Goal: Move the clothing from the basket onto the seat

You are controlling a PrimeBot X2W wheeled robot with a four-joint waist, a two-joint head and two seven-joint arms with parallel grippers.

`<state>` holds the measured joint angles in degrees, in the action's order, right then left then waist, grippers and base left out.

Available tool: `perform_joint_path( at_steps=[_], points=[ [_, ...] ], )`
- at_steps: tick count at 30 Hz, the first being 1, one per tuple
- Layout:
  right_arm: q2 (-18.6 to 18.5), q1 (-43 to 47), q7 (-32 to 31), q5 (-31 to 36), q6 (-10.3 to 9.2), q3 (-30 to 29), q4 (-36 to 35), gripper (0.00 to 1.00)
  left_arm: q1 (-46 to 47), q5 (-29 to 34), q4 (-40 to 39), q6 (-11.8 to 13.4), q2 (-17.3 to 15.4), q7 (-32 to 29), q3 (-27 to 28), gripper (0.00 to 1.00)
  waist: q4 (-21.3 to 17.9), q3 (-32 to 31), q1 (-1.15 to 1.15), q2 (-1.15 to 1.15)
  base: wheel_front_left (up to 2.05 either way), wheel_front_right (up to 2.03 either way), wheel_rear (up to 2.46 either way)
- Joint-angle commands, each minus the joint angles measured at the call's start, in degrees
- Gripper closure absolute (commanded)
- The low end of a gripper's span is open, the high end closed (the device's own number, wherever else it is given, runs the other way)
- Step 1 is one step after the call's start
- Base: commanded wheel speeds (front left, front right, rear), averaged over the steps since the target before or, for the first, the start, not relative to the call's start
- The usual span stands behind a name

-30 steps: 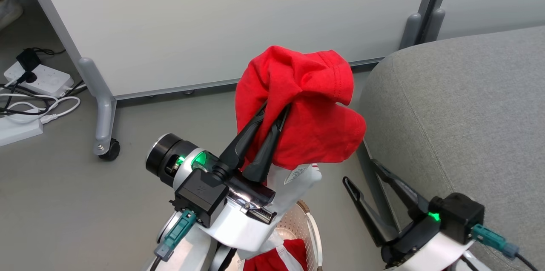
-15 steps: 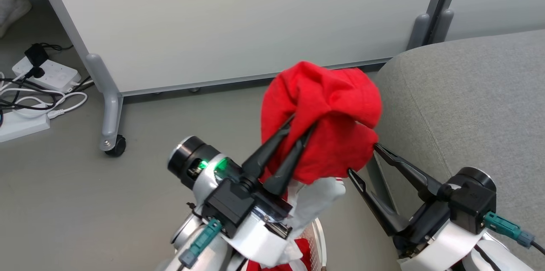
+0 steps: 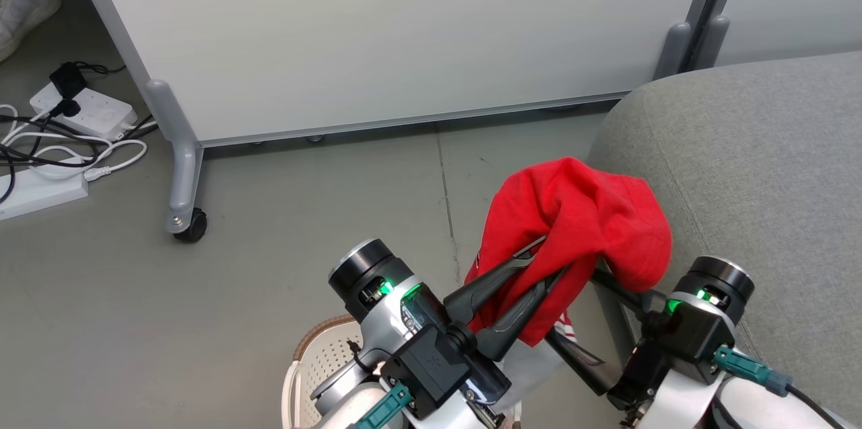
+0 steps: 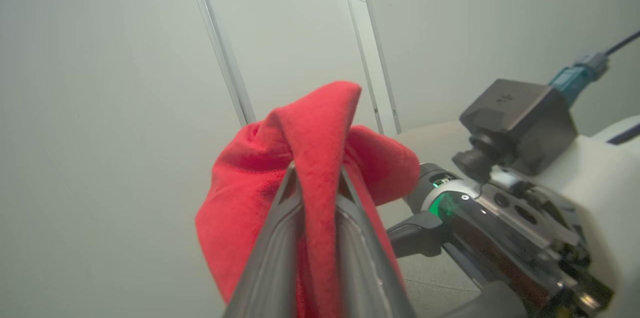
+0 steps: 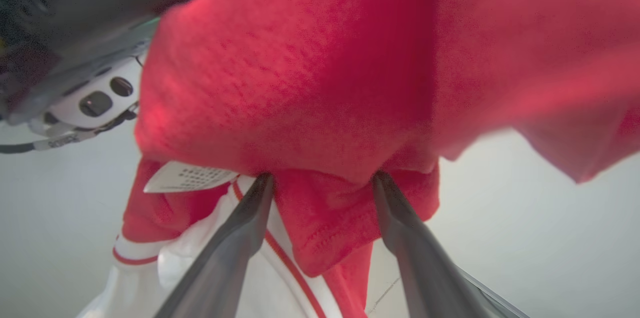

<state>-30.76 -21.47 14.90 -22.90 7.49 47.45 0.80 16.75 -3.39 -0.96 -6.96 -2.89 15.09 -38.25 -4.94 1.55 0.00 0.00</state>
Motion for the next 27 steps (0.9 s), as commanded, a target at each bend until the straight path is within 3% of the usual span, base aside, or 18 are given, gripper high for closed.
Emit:
perform_joint_path(
  at_steps=[1,9,23,25,27],
  points=[
    [-0.1,-0.9,0.2,0.5,0.01,0.9,0.4,0.00,1.0,-0.4,-0.1,-0.1,-0.2,0.1,-0.2,1.00,0.1,0.0,0.00,0.00,0.00,0.00,0.00],
    [1.5,-3.8,0.2,-1.2,0.01,6.0,3.7,0.00,1.5,-1.4,-1.7,-0.5,-0.1,0.1,-1.2,1.00,0.4,-0.2,0.00,0.00,0.00,0.00,0.00],
    [5.7,-5.6,0.2,-2.6,0.01,6.7,6.6,0.00,2.0,-3.1,-2.5,-0.5,0.0,0.1,-3.9,1.00,1.7,-0.6,0.00,0.00,0.00,0.00,0.00],
    [5.9,-5.9,0.3,-3.2,0.01,7.1,7.1,1.00,1.9,-3.2,-2.4,-0.5,0.0,0.1,-3.9,1.00,1.8,-0.7,0.00,0.00,0.00,0.00,0.00],
    [6.5,-5.2,0.2,-4.4,0.01,6.0,7.5,1.00,1.8,-3.2,-2.2,-0.5,-0.1,0.1,-3.8,1.00,1.9,-0.7,0.00,0.00,0.00,0.00,0.00]
  ],
)
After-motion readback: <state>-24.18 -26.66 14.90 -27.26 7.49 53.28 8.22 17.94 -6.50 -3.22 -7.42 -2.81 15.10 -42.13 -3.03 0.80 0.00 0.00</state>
